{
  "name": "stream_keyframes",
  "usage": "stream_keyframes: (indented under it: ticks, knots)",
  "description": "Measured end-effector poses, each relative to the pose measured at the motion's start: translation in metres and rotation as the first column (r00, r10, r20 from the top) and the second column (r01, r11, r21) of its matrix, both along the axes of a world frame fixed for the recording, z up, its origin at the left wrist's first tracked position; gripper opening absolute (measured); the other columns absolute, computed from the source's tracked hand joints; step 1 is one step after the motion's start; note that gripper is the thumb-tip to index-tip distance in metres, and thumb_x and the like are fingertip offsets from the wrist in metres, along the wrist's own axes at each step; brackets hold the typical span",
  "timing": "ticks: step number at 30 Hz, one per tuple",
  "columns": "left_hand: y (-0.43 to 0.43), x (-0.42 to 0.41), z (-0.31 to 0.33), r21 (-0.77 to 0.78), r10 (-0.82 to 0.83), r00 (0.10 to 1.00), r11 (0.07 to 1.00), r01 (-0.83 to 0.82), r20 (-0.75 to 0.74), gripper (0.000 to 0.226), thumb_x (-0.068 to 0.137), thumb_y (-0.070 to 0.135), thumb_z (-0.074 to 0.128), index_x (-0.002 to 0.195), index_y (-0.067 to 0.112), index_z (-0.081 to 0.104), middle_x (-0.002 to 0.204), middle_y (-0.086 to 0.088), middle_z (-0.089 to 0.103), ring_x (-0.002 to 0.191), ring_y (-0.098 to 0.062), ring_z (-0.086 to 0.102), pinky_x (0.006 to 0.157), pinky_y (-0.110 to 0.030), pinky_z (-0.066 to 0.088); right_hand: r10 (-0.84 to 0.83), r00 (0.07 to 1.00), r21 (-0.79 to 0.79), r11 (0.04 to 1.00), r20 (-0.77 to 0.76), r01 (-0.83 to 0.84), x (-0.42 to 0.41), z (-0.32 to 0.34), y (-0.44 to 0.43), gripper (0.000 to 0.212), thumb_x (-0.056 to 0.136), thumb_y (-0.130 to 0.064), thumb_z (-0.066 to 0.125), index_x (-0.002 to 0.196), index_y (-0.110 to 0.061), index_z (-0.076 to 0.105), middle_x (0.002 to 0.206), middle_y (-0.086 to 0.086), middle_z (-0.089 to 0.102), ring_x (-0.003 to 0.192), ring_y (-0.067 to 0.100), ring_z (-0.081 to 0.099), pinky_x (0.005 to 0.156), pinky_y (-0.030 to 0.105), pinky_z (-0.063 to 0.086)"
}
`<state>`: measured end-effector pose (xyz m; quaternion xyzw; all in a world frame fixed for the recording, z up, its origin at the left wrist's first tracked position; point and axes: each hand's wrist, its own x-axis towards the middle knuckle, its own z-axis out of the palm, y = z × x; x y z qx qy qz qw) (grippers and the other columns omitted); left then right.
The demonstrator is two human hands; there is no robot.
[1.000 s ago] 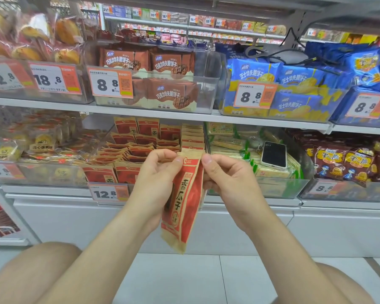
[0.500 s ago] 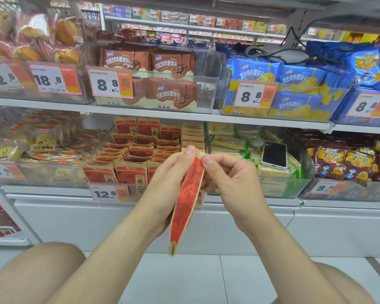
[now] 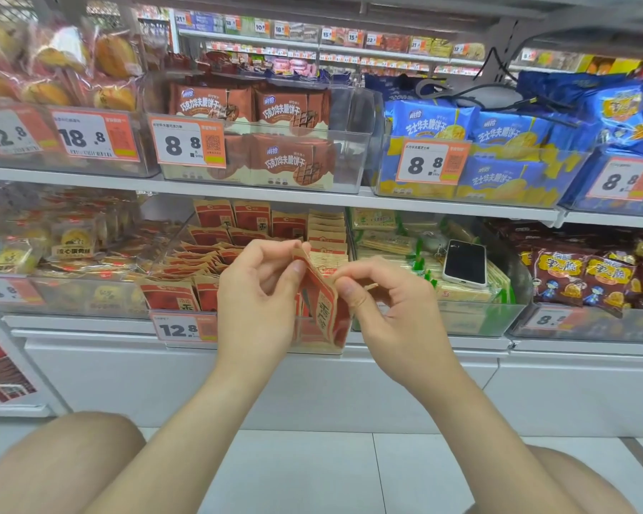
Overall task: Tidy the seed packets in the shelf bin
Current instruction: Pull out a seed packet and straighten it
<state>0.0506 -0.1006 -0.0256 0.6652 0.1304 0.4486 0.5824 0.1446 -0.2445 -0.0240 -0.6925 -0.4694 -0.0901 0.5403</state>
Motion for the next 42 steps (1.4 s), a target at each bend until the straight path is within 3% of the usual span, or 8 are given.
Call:
stream_keyframes:
  ticks: [11, 15, 18, 22, 26, 33, 38, 42]
  knots:
    - [0.005, 0.0, 0.006, 0.323, 0.161, 0.981, 0.939, -0.119, -0.107, 0.01, 0.099, 0.012, 0.076, 0.099, 0.021, 0.075, 0.093, 0.019, 0.077, 0.091, 0.002, 0.074, 0.08, -0.018, 0.058, 0.024, 0.991, -0.017, 0.999, -0.133, -0.027, -0.009, 0.007, 0.001, 0.011, 0.107, -0.036, 0.06, 0.105, -0.026, 0.064, 0.093, -0.01, 0.072, 0.086, 0.015, 0.072, 0.072, 0.043, 0.059]
    - [0.012, 0.007, 0.012, 0.334, 0.147, 0.981, 0.938, -0.097, -0.128, 0.009, 0.099, 0.016, 0.078, 0.099, 0.024, 0.074, 0.093, 0.018, 0.077, 0.092, 0.0, 0.073, 0.08, -0.021, 0.059, -0.111, 0.992, -0.123, 0.985, 0.059, 0.117, 0.006, 0.006, 0.005, 0.025, 0.098, -0.015, 0.073, 0.114, -0.033, 0.068, 0.097, -0.021, 0.073, 0.085, 0.008, 0.072, 0.076, 0.039, 0.061]
    - [0.022, 0.014, 0.014, 0.362, 0.17, 0.97, 0.927, -0.098, -0.175, 0.007, 0.1, 0.019, 0.075, 0.101, 0.025, 0.072, 0.094, 0.017, 0.075, 0.091, -0.001, 0.071, 0.084, -0.023, 0.058, -0.229, 0.97, -0.022, 0.973, 0.081, 0.231, 0.023, 0.01, 0.006, 0.025, 0.098, -0.007, 0.071, 0.112, -0.027, 0.069, 0.092, -0.017, 0.073, 0.079, 0.009, 0.071, 0.07, 0.033, 0.057]
    - [0.045, 0.021, 0.008, 0.531, 0.259, 0.843, 0.846, 0.038, -0.472, 0.02, 0.102, 0.013, 0.069, 0.114, 0.029, 0.071, 0.113, 0.018, 0.071, 0.109, -0.005, 0.064, 0.102, -0.033, 0.053, -0.284, 0.956, 0.072, 0.958, 0.069, 0.279, 0.041, 0.017, 0.012, 0.021, 0.1, -0.003, 0.068, 0.113, -0.02, 0.065, 0.093, -0.016, 0.071, 0.079, 0.003, 0.068, 0.069, 0.016, 0.048]
    - [0.055, 0.025, 0.003, 0.659, 0.383, 0.647, 0.708, 0.253, -0.66, 0.025, 0.102, 0.031, 0.071, 0.127, 0.036, 0.068, 0.128, 0.012, 0.071, 0.127, -0.025, 0.061, 0.107, -0.051, 0.045, -0.213, 0.969, -0.072, 0.972, 0.125, 0.223, 0.054, 0.012, 0.025, 0.023, 0.102, -0.003, 0.065, 0.114, -0.023, 0.062, 0.093, -0.016, 0.07, 0.079, 0.001, 0.064, 0.067, 0.017, 0.047]
    - [0.065, 0.032, 0.007, 0.704, 0.477, 0.61, 0.683, 0.196, -0.633, 0.008, 0.105, 0.03, 0.07, 0.102, 0.038, 0.068, 0.107, 0.01, 0.074, 0.111, -0.024, 0.063, 0.108, -0.05, 0.04, -0.075, 0.96, -0.602, 0.766, 0.268, 0.228, 0.068, -0.006, 0.048, 0.031, 0.096, -0.004, 0.061, 0.119, -0.025, 0.066, 0.108, -0.004, 0.07, 0.095, 0.019, 0.06, 0.082, 0.032, 0.05]
    - [0.071, 0.033, 0.008, 0.689, 0.464, 0.606, 0.696, 0.204, -0.647, 0.014, 0.105, 0.029, 0.07, 0.094, 0.037, 0.064, 0.097, 0.012, 0.07, 0.095, -0.019, 0.055, 0.112, -0.053, 0.039, -0.06, 0.9, -0.608, 0.717, 0.432, 0.34, 0.06, -0.005, 0.052, 0.031, 0.094, -0.012, 0.055, 0.108, -0.028, 0.078, 0.09, -0.003, 0.077, 0.084, 0.029, 0.068, 0.074, 0.041, 0.06]
    - [0.067, 0.033, 0.004, 0.66, 0.392, 0.63, 0.702, 0.267, -0.671, 0.017, 0.104, 0.02, 0.061, 0.108, 0.036, 0.06, 0.107, 0.012, 0.068, 0.11, -0.021, 0.061, 0.111, -0.055, 0.038, -0.022, 0.936, -0.722, 0.629, 0.352, 0.287, 0.059, -0.011, 0.052, 0.024, 0.104, -0.02, 0.053, 0.095, -0.022, 0.076, 0.081, -0.002, 0.073, 0.081, 0.029, 0.063, 0.081, 0.04, 0.052]
